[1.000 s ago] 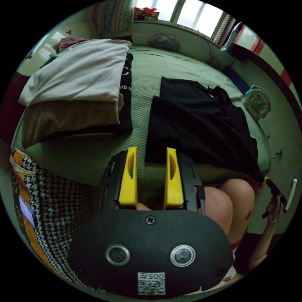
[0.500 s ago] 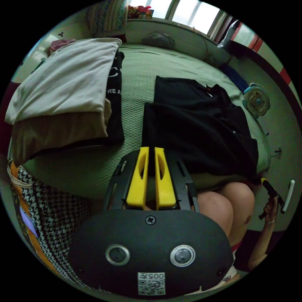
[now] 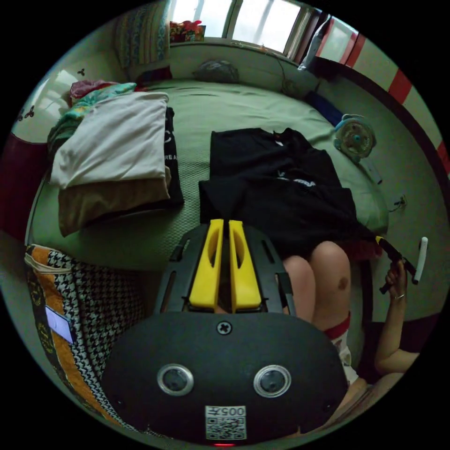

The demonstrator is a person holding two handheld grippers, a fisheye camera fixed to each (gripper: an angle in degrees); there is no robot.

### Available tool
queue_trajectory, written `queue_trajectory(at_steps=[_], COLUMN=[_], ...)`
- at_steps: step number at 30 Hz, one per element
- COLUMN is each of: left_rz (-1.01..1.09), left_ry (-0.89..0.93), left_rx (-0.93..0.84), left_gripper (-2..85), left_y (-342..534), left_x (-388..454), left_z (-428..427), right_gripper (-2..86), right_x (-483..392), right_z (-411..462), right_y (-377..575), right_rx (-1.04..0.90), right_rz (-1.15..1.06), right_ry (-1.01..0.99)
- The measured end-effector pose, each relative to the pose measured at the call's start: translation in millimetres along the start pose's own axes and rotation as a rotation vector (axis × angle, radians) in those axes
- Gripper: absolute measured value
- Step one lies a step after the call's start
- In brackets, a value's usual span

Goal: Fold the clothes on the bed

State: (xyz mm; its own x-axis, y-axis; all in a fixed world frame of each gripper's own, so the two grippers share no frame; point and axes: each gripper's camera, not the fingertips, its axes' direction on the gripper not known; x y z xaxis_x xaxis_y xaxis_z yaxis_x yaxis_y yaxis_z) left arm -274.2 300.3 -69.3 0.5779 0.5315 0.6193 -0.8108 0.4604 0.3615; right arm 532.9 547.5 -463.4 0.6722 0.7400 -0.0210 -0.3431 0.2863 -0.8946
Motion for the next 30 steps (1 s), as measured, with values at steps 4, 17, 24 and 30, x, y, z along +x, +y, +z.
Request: queue_trajectory(at_steps=[4,17,24,30], left_rz=[0.04,0.128,0.128,0.15], left_ry=[-0.016,0.04,0.065,0.068], left_rx=[0.046,0.114,0.122,0.092], left_gripper=[1.7,1.0,0.9,1.0], left_y=[25,104,138,167], left_x=[14,32,42,52], left_z=[-54,-183,-219,-236], right_gripper=[-1.4,-1.4,-1.4,-1.4], right_x=[10,34,37,45], right_z=[-29,-136,-174,-190], right_y=[19,91,116,132], right_rx=[0.041,0.195,0.238,0.221], right_rz=[-0.001,-0.017,-0.01,-0.006], right_ry=[0.015,0.049,0.067,0.05])
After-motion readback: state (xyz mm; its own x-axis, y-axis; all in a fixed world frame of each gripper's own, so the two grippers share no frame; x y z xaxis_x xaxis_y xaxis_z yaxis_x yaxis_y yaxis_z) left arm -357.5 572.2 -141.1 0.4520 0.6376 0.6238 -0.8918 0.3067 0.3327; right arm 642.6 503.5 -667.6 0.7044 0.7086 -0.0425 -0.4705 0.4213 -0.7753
